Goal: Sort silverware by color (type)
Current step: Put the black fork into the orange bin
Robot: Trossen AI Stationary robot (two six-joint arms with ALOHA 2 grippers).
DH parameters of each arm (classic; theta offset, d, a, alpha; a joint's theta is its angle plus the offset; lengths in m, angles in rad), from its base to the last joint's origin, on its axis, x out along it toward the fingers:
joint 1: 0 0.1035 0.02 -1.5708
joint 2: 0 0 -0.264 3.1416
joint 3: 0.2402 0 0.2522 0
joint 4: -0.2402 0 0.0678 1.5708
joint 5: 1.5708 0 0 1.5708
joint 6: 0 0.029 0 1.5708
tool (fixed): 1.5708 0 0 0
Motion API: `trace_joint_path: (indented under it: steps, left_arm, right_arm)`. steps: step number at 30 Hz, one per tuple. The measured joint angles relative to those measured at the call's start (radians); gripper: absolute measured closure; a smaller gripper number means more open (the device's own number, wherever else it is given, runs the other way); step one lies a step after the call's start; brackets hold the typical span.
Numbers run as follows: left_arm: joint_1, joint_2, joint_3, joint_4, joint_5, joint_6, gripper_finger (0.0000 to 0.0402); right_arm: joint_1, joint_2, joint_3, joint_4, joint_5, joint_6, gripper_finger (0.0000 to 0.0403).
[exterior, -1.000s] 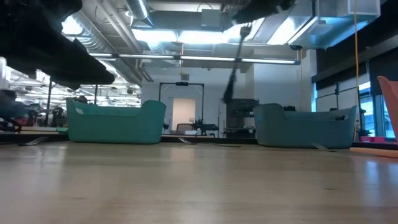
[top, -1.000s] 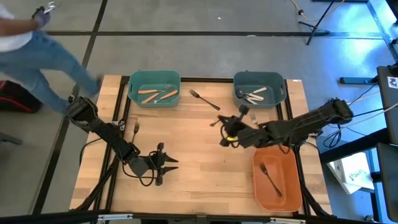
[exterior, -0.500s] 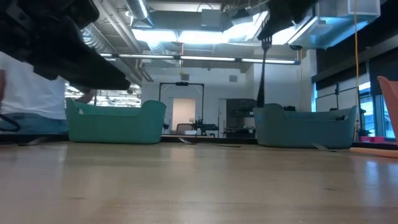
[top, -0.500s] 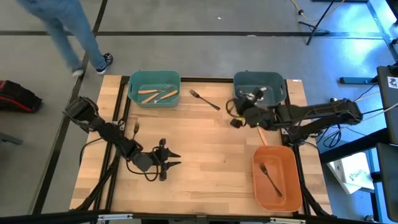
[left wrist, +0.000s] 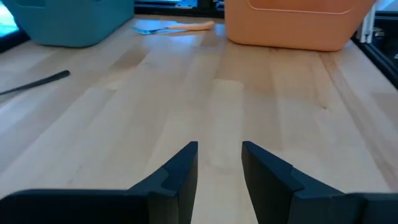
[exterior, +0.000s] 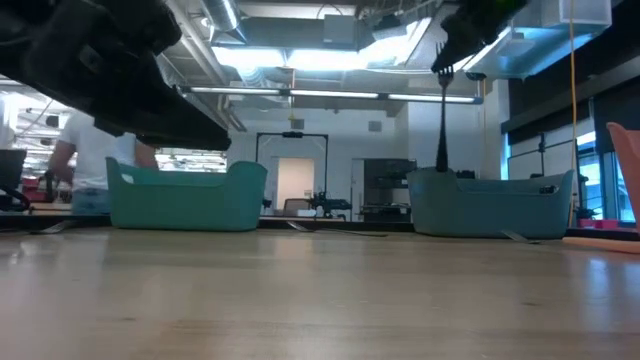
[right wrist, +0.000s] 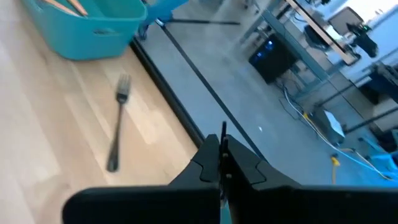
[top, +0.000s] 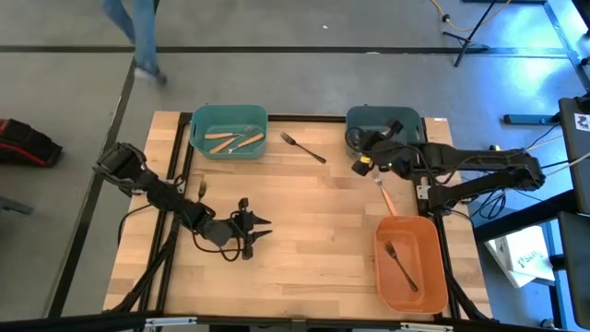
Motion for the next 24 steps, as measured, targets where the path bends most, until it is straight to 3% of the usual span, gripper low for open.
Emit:
trace_joint_path:
  steps: [12, 21, 24]
  left_arm:
    - [0.132, 0.0, 0.0, 0.001, 0.007, 0.094, 0.0282]
    - [0.207, 0.0, 0.0, 0.002, 0.2, 0.214, 0.0282]
    - [0.213, 0.0, 0.0, 0.019, 0.215, 0.233, 0.0282]
  right_arm:
    - [-0.02, -0.062, 0.0, -0.092, 0.001, -0.022, 0.0403]
    - [-0.019, -0.15, -0.045, -0.127, 0.035, -0.023, 0.0403]
    - [-0.019, -0.207, -0.102, -0.128, 0.034, 0.009, 0.0403]
